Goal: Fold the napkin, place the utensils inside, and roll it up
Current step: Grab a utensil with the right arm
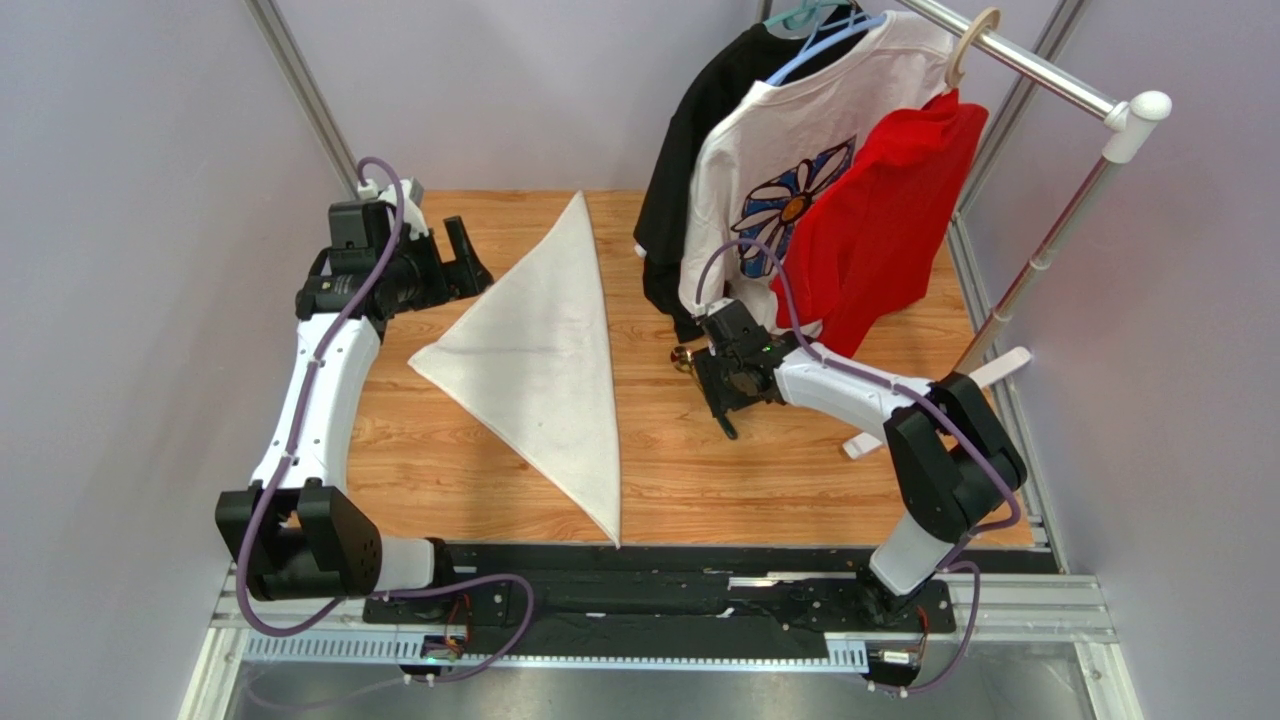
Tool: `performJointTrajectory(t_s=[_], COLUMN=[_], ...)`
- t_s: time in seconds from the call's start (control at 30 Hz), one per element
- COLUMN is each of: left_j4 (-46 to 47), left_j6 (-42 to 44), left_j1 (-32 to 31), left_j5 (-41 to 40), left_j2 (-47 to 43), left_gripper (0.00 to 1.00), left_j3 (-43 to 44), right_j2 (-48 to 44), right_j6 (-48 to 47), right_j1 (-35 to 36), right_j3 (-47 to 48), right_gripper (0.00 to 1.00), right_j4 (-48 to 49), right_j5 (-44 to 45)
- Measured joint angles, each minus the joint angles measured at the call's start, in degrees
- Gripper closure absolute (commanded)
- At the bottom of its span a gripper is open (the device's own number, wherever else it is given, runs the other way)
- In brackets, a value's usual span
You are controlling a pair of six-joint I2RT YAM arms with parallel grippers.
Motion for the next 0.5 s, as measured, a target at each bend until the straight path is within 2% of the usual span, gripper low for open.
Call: performJointTrajectory(t_s=[0.2,0.5], left_j4=[0.0,0.0], left_j6=[0.0,0.0], left_j1=[0.1,0.8], left_j5=[-0.3,-0.5], left_j2=[0.0,0.0], left_gripper=[0.01,0.01], left_j3=[-0.1,-0.1], right_j2=[1.2,2.8], right_j6=[-0.7,-0.7], right_j1=[0.0,0.0], right_j3=[-1.6,-1.6], right_gripper=[0.45,0.49], right_j4=[1.9,2.4], right_j5=[-3.9,-4.9])
